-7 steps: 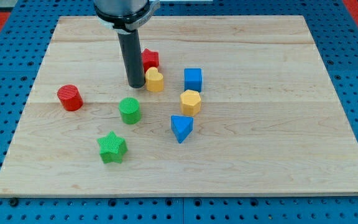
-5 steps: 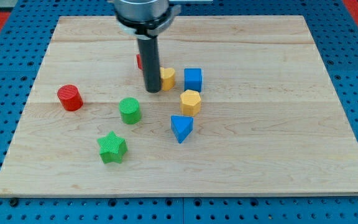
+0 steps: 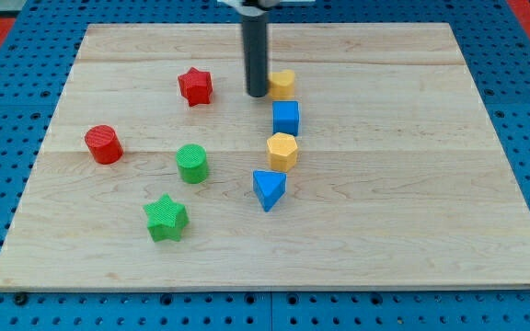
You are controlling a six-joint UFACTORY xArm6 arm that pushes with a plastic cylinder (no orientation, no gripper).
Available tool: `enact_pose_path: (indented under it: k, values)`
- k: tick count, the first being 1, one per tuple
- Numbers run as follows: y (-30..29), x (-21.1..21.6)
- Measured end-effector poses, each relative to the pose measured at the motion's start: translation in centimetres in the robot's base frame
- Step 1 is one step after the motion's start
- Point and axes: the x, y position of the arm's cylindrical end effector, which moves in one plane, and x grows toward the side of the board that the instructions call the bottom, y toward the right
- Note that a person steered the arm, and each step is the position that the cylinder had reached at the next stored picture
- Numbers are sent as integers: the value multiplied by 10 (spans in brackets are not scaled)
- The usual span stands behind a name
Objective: Place the red and green blocks in a vertical line
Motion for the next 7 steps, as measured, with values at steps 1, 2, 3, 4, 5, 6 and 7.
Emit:
enact_pose_path:
  k: [1, 2, 3, 4, 5, 6, 7]
  values:
    - [29, -9]
    - [-26, -2]
    - [-56, 41]
    - [-66, 89]
    - [-82, 126]
    - [-83, 145]
    - [-83, 183]
